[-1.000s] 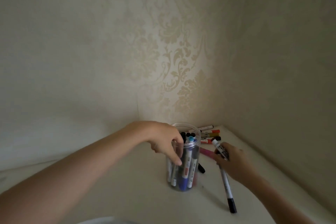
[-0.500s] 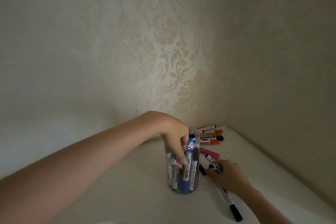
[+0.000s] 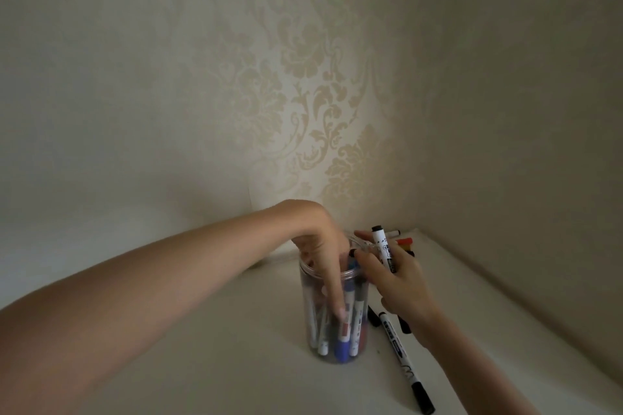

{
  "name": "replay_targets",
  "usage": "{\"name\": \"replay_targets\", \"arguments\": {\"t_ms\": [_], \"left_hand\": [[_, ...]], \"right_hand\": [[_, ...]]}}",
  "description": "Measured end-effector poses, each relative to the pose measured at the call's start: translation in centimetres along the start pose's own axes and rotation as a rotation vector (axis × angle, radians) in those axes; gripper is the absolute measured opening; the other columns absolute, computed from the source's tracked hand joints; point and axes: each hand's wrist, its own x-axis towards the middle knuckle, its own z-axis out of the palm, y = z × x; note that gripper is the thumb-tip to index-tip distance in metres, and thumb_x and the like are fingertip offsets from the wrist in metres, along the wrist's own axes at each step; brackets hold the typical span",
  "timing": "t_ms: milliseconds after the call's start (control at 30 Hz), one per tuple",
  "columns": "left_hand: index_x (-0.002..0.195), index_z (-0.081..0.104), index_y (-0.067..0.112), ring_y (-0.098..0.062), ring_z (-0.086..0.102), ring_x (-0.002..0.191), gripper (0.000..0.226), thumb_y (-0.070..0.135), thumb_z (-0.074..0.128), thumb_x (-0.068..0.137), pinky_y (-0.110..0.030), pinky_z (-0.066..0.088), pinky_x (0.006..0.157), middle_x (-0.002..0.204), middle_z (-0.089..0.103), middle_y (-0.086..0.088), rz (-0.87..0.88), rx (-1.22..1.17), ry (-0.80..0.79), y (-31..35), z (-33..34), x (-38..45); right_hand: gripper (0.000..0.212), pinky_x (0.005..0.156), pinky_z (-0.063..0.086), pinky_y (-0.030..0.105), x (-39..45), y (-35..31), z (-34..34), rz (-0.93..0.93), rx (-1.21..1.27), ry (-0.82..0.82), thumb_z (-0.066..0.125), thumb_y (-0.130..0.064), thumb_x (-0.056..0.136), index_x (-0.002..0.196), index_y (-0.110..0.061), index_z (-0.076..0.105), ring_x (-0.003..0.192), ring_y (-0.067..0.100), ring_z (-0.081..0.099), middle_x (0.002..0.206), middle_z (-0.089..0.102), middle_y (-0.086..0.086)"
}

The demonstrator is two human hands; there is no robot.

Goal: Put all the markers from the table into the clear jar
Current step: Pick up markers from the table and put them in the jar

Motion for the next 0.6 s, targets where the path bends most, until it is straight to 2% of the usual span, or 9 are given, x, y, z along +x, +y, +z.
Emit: {"name": "replay_targets", "arguments": {"t_ms": [67, 167, 233, 300, 367, 400, 467, 533, 600], "left_hand": [[0.092, 0.075, 0.027, 0.0, 0.059, 0.084, 0.03, 0.054, 0.073, 0.078, -0.018, 0.045, 0.077, 0.082, 0.066, 0.021, 0.067, -0.045, 0.215, -1.1, 0.1, -1.0], [0.107, 0.071, 0.024, -0.004, 0.067, 0.088, 0.028, 0.045, 0.064, 0.09, -0.02, 0.049, 0.084, 0.088, 0.073, 0.018, 0.222, -0.178, 0.322, -2.8, 0.6, -1.9], [0.11, 0.07, 0.024, 0.0, 0.067, 0.085, 0.023, 0.037, 0.06, 0.095, -0.018, 0.048, 0.08, 0.084, 0.072, 0.021, 0.276, -0.226, 0.383, -3.6, 1.3, -1.8], [0.108, 0.072, 0.025, 0.0, 0.066, 0.08, 0.019, 0.032, 0.06, 0.096, -0.018, 0.049, 0.076, 0.081, 0.072, 0.019, 0.315, -0.227, 0.514, -4.1, 1.9, -1.5], [0.106, 0.072, 0.026, -0.008, 0.07, 0.085, 0.019, 0.036, 0.059, 0.096, -0.026, 0.051, 0.082, 0.087, 0.076, 0.011, 0.338, -0.286, 0.625, -4.6, 2.3, -1.5], [0.105, 0.072, 0.026, -0.011, 0.07, 0.086, 0.021, 0.038, 0.058, 0.095, -0.029, 0.05, 0.083, 0.087, 0.077, 0.008, 0.349, -0.333, 0.66, -5.1, 2.3, -1.6], [0.104, 0.071, 0.027, -0.013, 0.069, 0.083, 0.018, 0.039, 0.062, 0.093, -0.026, 0.047, 0.079, 0.083, 0.076, 0.006, 0.368, -0.39, 0.731, -6.1, 2.3, -2.0], [0.102, 0.07, 0.028, -0.013, 0.067, 0.08, 0.012, 0.034, 0.065, 0.092, -0.023, 0.044, 0.075, 0.078, 0.075, 0.006, 0.368, -0.398, 0.809, -6.9, 2.3, -2.3], [0.101, 0.07, 0.026, -0.009, 0.064, 0.074, 0.011, 0.03, 0.063, 0.094, -0.021, 0.043, 0.072, 0.073, 0.073, 0.008, 0.344, -0.39, 0.832, -7.1, 2.3, -2.1]], "right_hand": [[0.028, 0.041, 0.038, 0.006, 0.1, -0.2, -0.2, 0.005, -0.003, -0.027, 0.056, -0.019, 0.095, 0.122, -0.025, 0.063, 0.048, -0.008, 0.056, 0.062, 0.065, -0.015], [0.029, 0.04, 0.038, 0.005, 0.2, -0.1, -0.4, 0.016, 0.017, -0.047, 0.053, -0.02, 0.098, 0.125, -0.024, 0.062, 0.044, -0.009, 0.053, 0.068, 0.065, -0.013], [0.028, 0.039, 0.037, 0.006, 0.1, -0.3, -0.6, 0.031, 0.033, -0.06, 0.052, -0.025, 0.098, 0.125, -0.026, 0.062, 0.044, -0.006, 0.053, 0.068, 0.067, -0.009], [0.029, 0.037, 0.033, 0.01, 0.2, 0.0, -0.8, 0.09, 0.036, -0.055, 0.05, -0.041, 0.096, 0.117, -0.029, 0.067, 0.054, -0.003, 0.058, 0.083, 0.072, 0.007], [0.04, 0.034, 0.03, 0.018, 0.3, 0.6, -1.3, 0.196, 0.015, 0.014, 0.043, -0.052, 0.094, 0.1, -0.023, 0.07, 0.065, 0.003, 0.066, 0.082, 0.073, 0.002], [0.043, 0.035, 0.032, 0.023, 0.3, 1.4, -1.9, 0.235, -0.088, 0.07, 0.041, -0.052, 0.095, 0.092, -0.019, 0.069, 0.058, 0.002, 0.064, 0.071, 0.069, -0.003], [0.04, 0.047, 0.047, 0.032, 0.6, 3.5, -3.1, 0.253, -0.559, 0.091, 0.048, -0.05, 0.094, 0.082, -0.015, 0.063, 0.05, 0.004, 0.053, 0.062, 0.058, -0.006], [0.031, 0.058, 0.048, 0.023, 0.3, 5.7, -3.3, 0.275, -0.893, 0.014, 0.062, -0.05, 0.086, 0.092, -0.02, 0.057, 0.063, 0.006, 0.054, 0.077, 0.061, -0.007], [0.035, 0.059, 0.044, 0.019, -0.2, 7.0, -2.5, 0.334, -0.931, -0.054, 0.068, -0.051, 0.081, 0.1, -0.025, 0.055, 0.07, 0.008, 0.056, 0.086, 0.062, -0.005]]}}
